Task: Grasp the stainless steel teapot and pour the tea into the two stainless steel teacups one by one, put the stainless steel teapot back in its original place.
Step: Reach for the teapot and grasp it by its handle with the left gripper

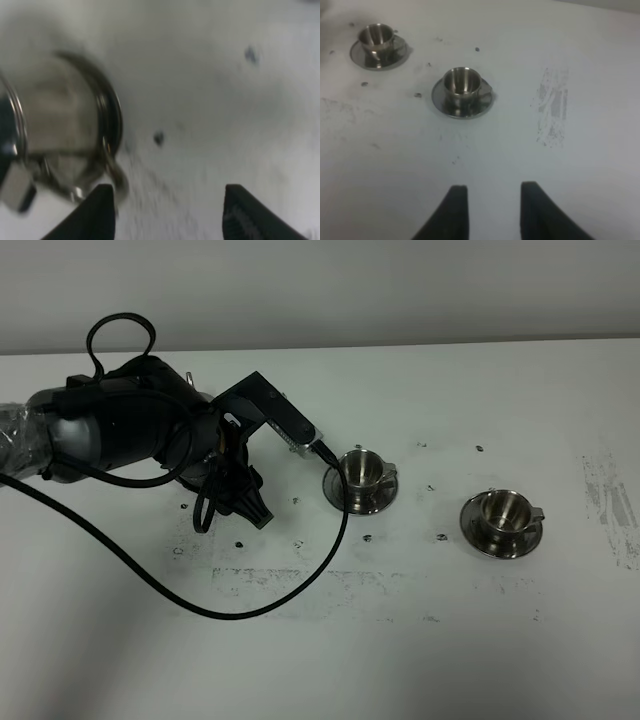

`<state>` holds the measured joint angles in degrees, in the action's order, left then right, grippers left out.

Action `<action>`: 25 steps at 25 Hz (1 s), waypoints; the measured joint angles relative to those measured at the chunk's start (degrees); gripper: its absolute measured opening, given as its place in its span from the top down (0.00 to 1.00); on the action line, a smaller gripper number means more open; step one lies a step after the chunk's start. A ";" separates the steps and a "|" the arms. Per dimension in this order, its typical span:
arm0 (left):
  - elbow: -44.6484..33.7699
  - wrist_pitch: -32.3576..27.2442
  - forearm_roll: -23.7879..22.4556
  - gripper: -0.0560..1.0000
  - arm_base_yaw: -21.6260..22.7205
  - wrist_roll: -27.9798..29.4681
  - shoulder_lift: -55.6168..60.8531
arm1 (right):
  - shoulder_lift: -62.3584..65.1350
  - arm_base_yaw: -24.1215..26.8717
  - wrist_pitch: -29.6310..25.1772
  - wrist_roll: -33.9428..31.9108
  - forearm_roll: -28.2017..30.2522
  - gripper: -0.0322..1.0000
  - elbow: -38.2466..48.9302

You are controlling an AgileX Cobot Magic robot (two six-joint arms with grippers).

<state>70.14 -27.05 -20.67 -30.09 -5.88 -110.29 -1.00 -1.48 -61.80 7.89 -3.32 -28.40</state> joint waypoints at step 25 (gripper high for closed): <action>-1.40 8.08 2.14 0.51 2.98 1.47 -5.51 | 0.00 0.00 0.06 0.00 0.00 0.74 0.00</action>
<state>68.74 -18.97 -18.53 -27.11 -4.41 -115.80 -1.00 -1.48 -61.74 7.89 -3.32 -28.40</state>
